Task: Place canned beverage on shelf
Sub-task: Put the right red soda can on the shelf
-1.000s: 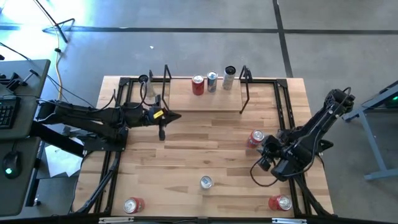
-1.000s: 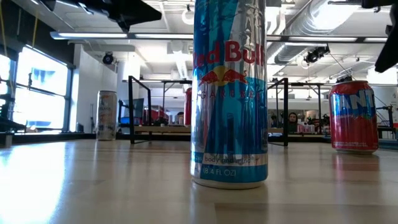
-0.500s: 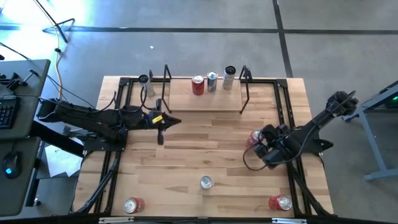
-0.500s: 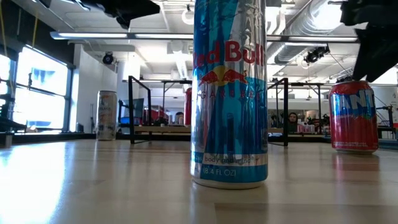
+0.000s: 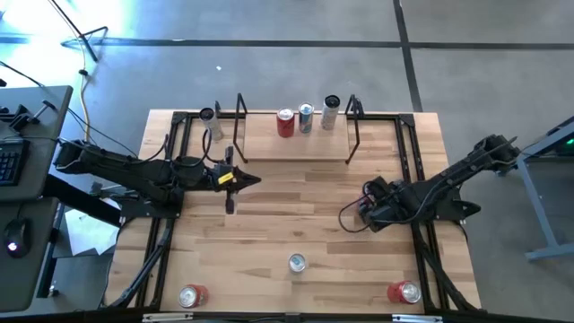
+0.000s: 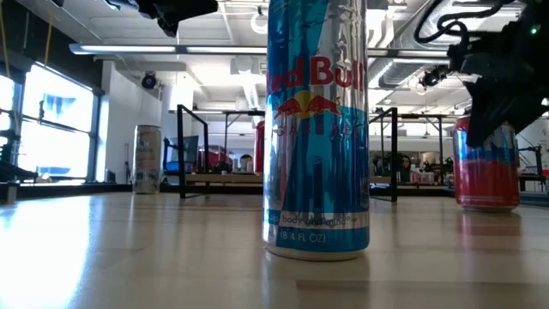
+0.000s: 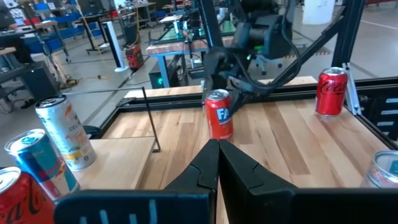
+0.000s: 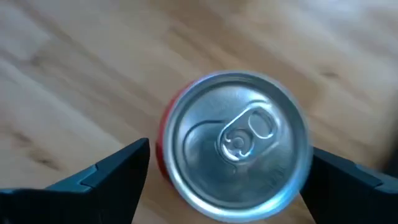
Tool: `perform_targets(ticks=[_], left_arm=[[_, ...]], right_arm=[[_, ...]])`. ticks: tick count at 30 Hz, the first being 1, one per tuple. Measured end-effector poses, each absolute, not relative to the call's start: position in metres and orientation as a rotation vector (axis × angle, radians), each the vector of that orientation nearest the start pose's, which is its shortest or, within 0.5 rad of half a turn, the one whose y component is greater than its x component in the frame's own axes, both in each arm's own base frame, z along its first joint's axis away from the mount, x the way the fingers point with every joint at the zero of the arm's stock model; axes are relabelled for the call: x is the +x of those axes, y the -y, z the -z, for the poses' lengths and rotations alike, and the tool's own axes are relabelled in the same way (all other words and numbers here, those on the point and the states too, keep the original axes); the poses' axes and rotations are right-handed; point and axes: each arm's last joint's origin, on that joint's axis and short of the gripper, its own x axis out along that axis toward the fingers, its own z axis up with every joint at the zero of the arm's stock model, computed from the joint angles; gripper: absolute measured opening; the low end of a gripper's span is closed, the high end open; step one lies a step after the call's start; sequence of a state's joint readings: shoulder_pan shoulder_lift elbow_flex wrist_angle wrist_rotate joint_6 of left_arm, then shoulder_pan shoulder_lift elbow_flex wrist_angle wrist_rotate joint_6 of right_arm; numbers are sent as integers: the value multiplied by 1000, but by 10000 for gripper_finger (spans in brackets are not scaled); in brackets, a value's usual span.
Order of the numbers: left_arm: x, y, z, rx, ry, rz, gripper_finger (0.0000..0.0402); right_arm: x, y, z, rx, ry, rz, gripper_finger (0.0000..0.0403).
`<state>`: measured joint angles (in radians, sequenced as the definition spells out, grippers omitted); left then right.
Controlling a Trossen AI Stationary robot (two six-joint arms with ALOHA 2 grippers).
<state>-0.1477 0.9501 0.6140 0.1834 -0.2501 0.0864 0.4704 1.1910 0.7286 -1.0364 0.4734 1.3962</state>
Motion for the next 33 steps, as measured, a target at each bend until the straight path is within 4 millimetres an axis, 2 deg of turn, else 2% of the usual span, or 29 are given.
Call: perform_targets(ticks=[4,8,16,22,25,29,33], left_arm=[[211,26,-280,117,-153,-86,0],[210,27,-278,118,-165,-139,0],[209,32,-277,107,-184,-147,0],[209,32,-276,104,-173,-151,0],[202,30,-260,103,-154,-162,0],[187,26,-239,63,-67,-192,0],[169,23,-231,25,2,-188,0]], right_arm=[[167,-70,-189,537,-961,785,334],[171,-71,-189,507,-911,757,280],[202,-75,-222,412,-730,616,277],[258,-58,-244,303,-663,524,277],[294,-43,-256,259,-657,488,277],[344,-16,-274,191,-675,453,277],[388,16,-280,123,-728,418,277]])
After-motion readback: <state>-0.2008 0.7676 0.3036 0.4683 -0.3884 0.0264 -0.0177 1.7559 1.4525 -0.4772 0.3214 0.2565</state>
